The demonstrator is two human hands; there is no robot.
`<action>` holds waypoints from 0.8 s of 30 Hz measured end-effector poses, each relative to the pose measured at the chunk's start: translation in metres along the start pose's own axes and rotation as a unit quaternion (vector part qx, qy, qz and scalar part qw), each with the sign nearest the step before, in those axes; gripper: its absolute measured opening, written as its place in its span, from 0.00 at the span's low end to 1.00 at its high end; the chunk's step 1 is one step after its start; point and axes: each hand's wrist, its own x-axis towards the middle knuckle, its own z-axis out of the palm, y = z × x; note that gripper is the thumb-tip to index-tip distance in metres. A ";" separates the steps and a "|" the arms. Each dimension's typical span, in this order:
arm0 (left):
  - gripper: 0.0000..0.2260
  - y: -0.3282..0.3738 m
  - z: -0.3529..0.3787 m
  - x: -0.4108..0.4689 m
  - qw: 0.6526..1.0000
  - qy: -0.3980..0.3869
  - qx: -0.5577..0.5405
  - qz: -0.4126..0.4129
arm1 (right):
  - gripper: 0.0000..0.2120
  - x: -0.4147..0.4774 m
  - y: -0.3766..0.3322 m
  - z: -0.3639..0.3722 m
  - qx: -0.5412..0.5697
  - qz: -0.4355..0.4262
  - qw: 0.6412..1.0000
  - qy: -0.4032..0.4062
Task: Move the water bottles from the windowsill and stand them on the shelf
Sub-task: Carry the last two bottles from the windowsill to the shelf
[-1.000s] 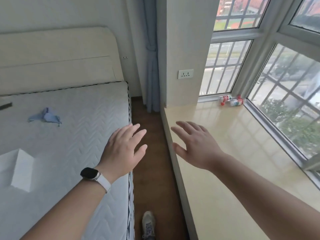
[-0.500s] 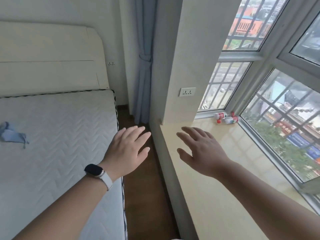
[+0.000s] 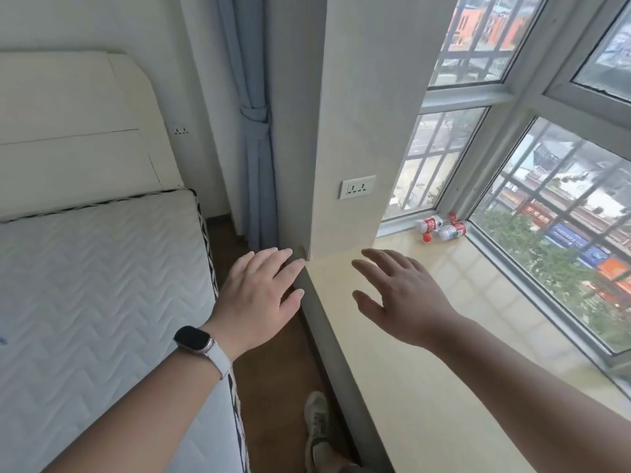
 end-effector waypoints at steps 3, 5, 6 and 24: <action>0.21 -0.009 0.018 0.034 1.000 -0.012 0.008 0.002 | 0.24 0.032 0.024 0.017 0.009 0.006 1.000 0.016; 0.20 -0.017 0.030 0.061 1.000 -0.026 0.016 0.003 | 0.24 0.056 0.041 0.028 0.020 0.017 0.999 0.023; 0.21 -0.019 0.035 0.075 0.999 -0.035 0.019 0.005 | 0.24 0.067 0.050 0.032 0.027 0.023 0.999 0.024; 0.21 0.040 0.128 0.327 0.982 -0.081 0.042 0.165 | 0.24 0.142 0.253 0.061 0.045 0.147 0.985 0.073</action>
